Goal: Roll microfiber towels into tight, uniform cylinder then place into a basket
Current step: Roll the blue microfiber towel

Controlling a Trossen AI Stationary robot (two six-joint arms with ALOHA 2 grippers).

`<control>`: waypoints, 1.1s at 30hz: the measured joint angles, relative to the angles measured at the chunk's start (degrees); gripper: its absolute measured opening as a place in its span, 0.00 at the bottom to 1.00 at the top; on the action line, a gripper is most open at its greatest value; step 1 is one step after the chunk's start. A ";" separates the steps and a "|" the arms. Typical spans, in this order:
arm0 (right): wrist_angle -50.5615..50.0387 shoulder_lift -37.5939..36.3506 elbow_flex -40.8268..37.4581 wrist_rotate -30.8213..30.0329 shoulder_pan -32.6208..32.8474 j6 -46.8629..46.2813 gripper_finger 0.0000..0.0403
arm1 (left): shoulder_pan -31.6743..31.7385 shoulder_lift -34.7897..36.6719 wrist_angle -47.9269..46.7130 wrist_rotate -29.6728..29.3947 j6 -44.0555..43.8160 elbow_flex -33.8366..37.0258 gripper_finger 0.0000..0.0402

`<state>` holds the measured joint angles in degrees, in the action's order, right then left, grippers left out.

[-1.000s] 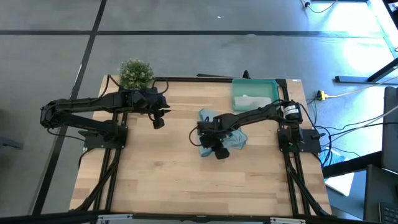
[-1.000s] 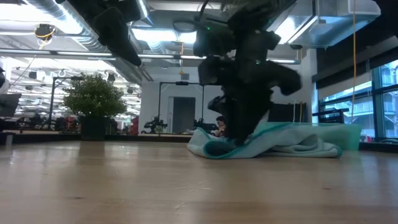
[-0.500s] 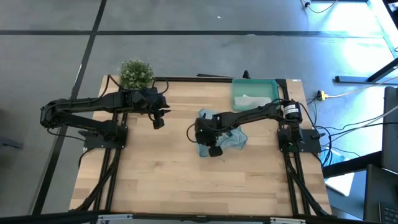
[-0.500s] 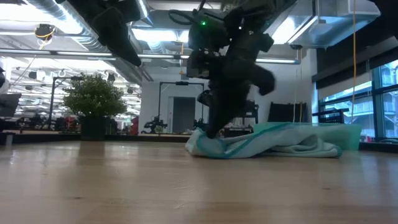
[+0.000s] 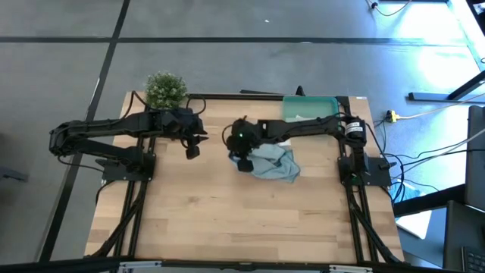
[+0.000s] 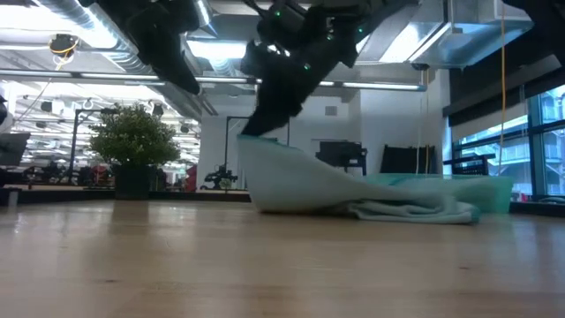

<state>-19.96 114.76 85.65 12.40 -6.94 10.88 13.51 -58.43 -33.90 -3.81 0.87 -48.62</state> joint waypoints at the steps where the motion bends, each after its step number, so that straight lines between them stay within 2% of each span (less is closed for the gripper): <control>1: 0.09 0.00 0.87 0.06 -0.30 -0.26 0.00 | -0.14 -0.16 -0.08 0.66 -0.35 0.00 0.20; 6: 3.79 0.14 2.53 0.19 -1.59 -1.74 0.00 | -1.16 -0.11 -0.06 0.98 -0.86 0.07 0.20; 11: 16.22 3.16 2.59 2.28 -2.22 -1.82 0.00 | -2.26 -0.06 -0.77 0.98 -2.02 0.07 0.20; 17: 23.68 7.43 2.53 2.74 -2.43 -1.78 0.02 | -2.31 -0.05 -5.31 0.95 -3.93 0.07 0.20; 27: 23.90 8.68 2.51 2.19 -3.12 -1.64 0.18 | -2.31 -0.03 -6.48 -0.14 -5.46 0.04 0.20; 33: 20.33 8.68 7.36 2.26 -3.69 -1.60 0.32 | -2.31 -0.03 -6.80 -0.18 -8.69 0.04 0.20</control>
<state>0.38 123.44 93.01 14.66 -10.62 9.28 11.20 -58.46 -40.70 -3.99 -7.82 -48.58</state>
